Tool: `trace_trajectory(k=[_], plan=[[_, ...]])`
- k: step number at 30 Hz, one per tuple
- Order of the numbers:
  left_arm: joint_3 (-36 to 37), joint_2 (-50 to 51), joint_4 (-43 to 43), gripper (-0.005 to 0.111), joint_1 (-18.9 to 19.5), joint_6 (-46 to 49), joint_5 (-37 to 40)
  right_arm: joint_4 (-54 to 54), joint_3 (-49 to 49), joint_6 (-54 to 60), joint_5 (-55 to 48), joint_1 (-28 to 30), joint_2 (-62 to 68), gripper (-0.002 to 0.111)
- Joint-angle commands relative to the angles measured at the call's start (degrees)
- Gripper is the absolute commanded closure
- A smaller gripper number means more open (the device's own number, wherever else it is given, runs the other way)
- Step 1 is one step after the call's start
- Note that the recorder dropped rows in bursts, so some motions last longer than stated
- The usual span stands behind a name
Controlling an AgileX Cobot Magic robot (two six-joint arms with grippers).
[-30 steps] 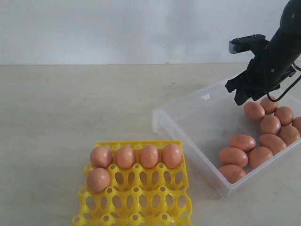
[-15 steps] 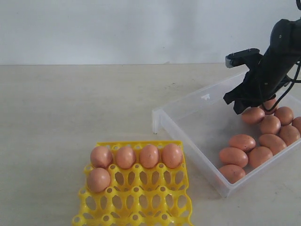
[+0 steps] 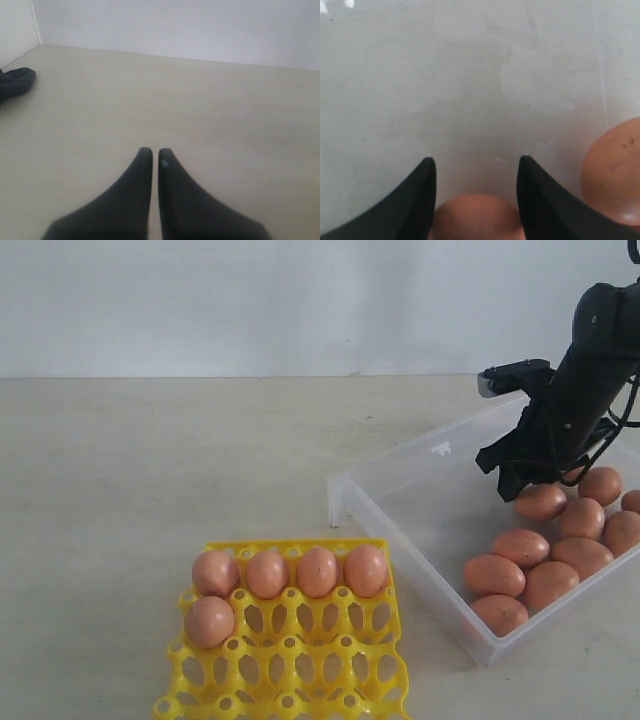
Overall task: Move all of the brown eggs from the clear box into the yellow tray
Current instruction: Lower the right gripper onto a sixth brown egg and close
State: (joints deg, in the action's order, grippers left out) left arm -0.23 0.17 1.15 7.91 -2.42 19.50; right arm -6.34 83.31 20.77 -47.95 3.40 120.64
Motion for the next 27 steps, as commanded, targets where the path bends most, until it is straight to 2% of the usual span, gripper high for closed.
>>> trace_trajectory(k=[1,5,11,19,27], plan=[[0.23,-0.17,0.00,0.103,-0.53,0.24,-0.19,0.43,0.30,1.05,-3.07,0.04,-0.25,0.066],[0.23,-0.17,0.00,0.103,-0.53,0.24,-0.19,-4.57,0.30,2.01,-0.99,0.04,-1.90,0.066],[0.23,-0.17,0.00,0.103,-0.53,0.24,-0.19,-4.86,0.30,2.33,-0.67,0.04,-7.45,0.066],[0.23,-0.17,0.00,0.103,-0.53,0.24,-0.19,-4.86,0.30,-7.29,-12.62,0.04,-11.22,0.066],[0.23,-0.17,0.00,0.103,-0.53,0.24,-0.19,-1.51,0.30,-9.66,-12.57,0.04,-10.63,0.066]])
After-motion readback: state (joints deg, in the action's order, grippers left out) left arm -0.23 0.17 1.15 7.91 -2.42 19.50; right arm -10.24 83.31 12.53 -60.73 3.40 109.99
